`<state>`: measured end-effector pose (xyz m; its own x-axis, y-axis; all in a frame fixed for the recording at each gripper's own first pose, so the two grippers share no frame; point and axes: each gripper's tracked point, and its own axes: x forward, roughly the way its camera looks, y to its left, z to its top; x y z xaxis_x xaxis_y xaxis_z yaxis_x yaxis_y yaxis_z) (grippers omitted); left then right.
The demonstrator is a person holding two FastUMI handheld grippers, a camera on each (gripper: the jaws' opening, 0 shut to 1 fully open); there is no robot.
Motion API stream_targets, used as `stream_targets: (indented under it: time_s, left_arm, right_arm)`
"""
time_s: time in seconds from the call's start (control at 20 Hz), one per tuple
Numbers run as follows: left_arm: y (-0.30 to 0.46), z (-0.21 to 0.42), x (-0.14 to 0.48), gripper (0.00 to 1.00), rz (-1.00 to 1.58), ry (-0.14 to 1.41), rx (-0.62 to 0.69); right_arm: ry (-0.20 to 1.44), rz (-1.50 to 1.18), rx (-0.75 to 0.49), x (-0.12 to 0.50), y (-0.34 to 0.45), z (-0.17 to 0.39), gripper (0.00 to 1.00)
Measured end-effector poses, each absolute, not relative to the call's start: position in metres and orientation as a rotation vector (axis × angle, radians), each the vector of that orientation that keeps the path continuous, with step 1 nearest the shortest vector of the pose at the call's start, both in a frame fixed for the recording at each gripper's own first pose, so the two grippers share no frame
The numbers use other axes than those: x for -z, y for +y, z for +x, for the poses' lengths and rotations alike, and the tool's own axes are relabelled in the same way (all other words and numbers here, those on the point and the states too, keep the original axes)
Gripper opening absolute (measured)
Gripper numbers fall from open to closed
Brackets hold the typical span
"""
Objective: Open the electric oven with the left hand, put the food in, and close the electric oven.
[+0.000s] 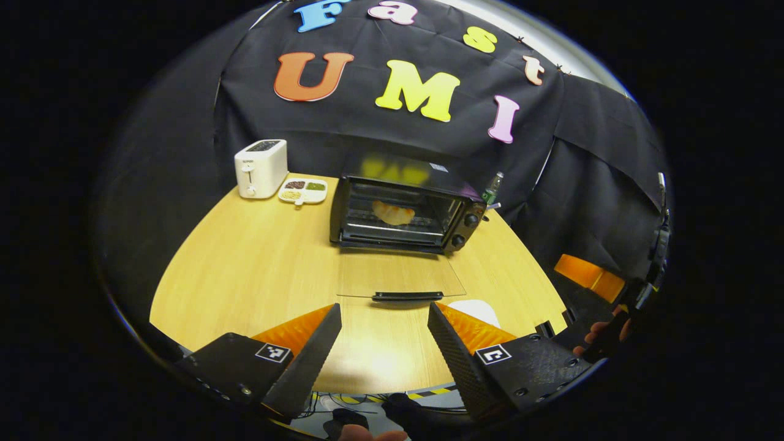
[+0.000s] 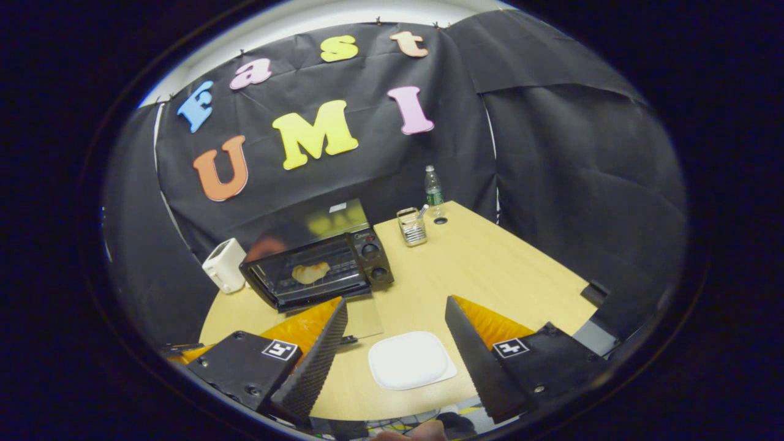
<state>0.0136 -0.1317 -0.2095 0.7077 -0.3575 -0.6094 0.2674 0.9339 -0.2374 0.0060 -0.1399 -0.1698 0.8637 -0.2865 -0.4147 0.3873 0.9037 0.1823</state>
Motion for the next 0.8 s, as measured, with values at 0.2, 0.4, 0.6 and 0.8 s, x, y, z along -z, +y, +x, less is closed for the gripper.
stream_targets:
  time_s: [0.2, 0.4, 0.6, 0.8]
  left_arm:
    - [-0.163, 0.017, 0.250, 0.94, -0.166, 0.783, 0.364]
    - [-0.183, 0.022, 0.296, 0.95, -0.165, 0.856, 0.349]
    - [-0.192, 0.038, 0.333, 0.95, -0.115, 0.874, 0.347]
    - [-0.202, 0.054, 0.356, 0.95, -0.090, 0.896, 0.337]
  right_arm:
    - [0.374, 0.206, 0.346, 0.145, -0.150, -0.017, 1.00]
    - [0.371, 0.146, 0.352, 0.133, -0.164, -0.030, 1.00]
    - [0.405, 0.128, 0.391, 0.142, -0.182, -0.050, 0.97]
    - [0.454, 0.127, 0.431, 0.156, -0.202, -0.066, 1.00]
